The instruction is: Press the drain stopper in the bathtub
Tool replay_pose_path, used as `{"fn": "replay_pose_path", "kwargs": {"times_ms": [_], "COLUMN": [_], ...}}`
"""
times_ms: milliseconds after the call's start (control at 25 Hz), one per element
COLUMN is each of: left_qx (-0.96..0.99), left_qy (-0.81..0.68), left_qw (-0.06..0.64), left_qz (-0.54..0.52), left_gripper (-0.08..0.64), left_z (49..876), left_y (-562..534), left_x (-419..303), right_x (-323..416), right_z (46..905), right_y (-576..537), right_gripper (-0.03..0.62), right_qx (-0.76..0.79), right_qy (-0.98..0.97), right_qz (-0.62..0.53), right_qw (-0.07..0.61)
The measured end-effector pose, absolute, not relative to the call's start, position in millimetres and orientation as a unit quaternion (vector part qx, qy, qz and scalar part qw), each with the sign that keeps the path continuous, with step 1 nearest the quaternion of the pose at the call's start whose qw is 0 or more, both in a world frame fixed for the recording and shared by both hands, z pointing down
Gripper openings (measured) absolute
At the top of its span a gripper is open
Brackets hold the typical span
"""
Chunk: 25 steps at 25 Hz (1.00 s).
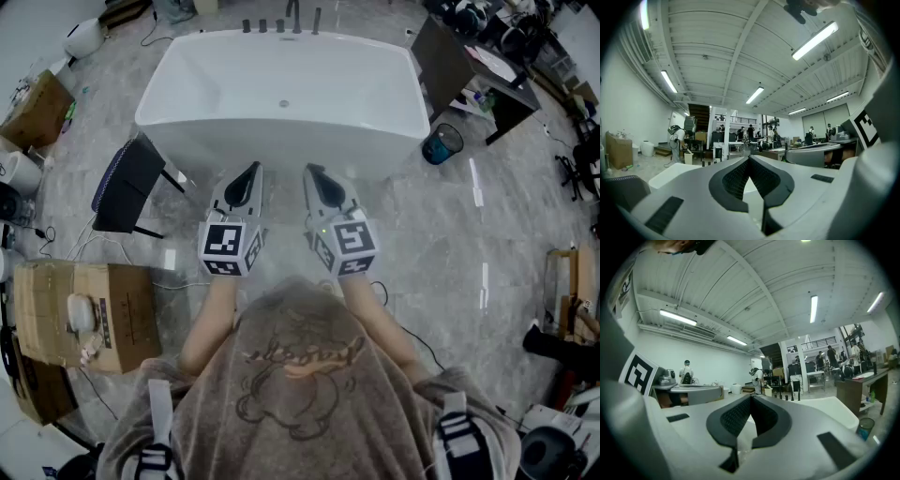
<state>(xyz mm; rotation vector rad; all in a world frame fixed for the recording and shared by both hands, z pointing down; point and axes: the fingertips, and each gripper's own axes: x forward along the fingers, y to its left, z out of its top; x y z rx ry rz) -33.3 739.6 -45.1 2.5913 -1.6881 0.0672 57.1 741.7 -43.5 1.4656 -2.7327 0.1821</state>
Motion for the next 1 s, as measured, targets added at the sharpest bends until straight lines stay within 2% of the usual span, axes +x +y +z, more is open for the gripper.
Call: {"fn": "replay_pose_path", "kwargs": {"times_ms": [520,1000], "left_qx": [0.859,0.862], "left_qy": [-0.510,-0.506], "left_qw": [0.021,0.012], "left_qz": [0.031,0.032], "left_gripper": [0.005,0.005], "left_z": [-36.9,-23.9], "left_y": [726.4,683.8], "left_x": [-59.4,-81.1], "right_x": [22.7,26.4], "right_z": [-34.4,-11.2], "right_y": [735.0,689.0], "right_gripper": [0.000,0.000], "right_qx": [0.476,0.495], "right_qy": [-0.878,-0.867], "right_qz": [0.054,0.057], "right_qw": [0.016,0.013]}}
